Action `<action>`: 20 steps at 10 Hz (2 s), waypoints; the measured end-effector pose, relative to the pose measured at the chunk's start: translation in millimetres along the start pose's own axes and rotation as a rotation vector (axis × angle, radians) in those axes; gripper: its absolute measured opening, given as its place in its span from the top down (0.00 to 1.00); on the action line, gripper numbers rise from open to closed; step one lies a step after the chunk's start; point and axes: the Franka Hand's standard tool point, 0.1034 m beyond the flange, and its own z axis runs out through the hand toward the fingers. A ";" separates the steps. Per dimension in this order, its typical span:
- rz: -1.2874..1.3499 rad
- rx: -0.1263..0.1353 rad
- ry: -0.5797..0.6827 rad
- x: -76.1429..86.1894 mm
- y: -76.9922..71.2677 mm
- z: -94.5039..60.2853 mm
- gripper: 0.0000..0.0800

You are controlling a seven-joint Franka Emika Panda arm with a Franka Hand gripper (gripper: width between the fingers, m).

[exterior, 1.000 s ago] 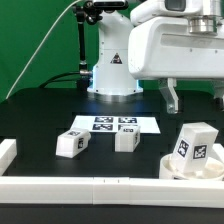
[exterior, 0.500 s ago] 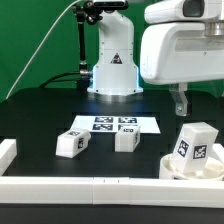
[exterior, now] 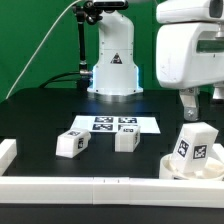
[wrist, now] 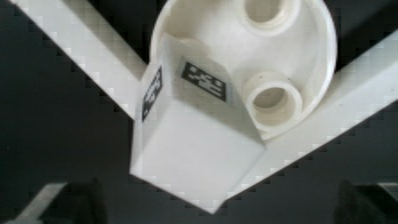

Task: Assemble stool

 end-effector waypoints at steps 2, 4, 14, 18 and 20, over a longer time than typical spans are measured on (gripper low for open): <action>-0.126 -0.002 -0.003 -1.7 1.5 0.2 0.19; -0.399 -0.019 -0.034 -5.1 6.7 3.2 0.19; -1.014 -0.015 -0.121 -9.9 18.6 24.4 0.19; -0.985 -0.016 -0.121 -12.7 21.4 24.3 0.58; -0.963 -0.017 -0.121 -13.1 21.8 24.3 0.58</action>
Offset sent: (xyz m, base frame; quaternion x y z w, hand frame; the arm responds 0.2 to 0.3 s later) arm 0.0118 -0.0012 -0.0037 -0.0106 -0.0097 -0.3394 0.9405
